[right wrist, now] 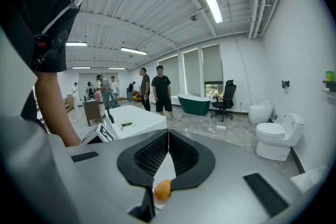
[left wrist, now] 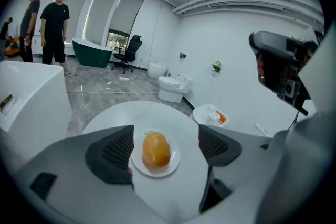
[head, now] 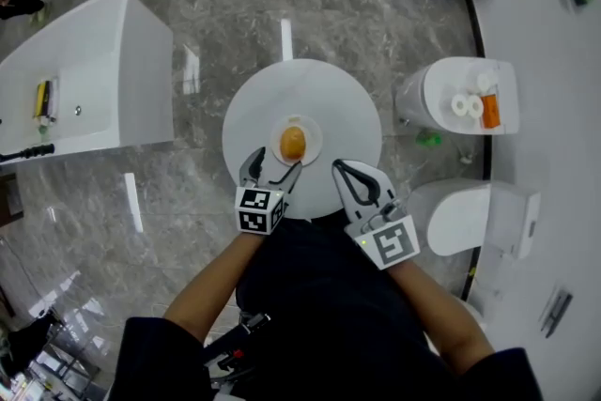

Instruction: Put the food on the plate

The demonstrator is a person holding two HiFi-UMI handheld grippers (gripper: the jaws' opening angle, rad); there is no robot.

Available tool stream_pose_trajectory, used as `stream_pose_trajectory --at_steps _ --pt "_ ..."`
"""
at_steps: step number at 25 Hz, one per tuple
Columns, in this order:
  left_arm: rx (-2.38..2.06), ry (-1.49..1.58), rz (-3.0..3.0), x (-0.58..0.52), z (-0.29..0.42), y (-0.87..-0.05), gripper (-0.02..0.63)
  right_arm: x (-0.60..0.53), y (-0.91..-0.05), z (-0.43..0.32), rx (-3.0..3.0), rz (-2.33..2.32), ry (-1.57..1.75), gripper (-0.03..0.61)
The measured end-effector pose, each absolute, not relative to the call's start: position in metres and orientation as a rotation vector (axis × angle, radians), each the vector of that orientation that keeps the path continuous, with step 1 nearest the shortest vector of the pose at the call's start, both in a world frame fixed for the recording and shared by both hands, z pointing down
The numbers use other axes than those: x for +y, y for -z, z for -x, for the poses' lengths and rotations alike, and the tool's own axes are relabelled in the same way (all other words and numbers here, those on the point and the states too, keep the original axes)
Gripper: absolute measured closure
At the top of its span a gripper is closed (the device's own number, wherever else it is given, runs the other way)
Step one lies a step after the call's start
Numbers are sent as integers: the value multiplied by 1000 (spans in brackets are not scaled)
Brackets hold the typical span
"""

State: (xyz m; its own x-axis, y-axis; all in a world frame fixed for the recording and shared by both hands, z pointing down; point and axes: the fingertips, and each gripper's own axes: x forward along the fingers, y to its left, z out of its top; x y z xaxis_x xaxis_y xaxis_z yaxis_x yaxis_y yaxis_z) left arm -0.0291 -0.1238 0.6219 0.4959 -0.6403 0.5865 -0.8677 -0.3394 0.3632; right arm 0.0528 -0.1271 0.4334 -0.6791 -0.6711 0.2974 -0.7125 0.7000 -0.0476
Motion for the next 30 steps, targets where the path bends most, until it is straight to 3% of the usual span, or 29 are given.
stream_pose_trajectory --at_steps 18,30 --pt "-1312 -63 -2218 -117 53 -473 241 -103 -379 -19 -2710 -1128 -86 571" --pt "-1382 83 -2215 -101 104 -419 241 -98 -361 14 -2779 -1197 -166 571"
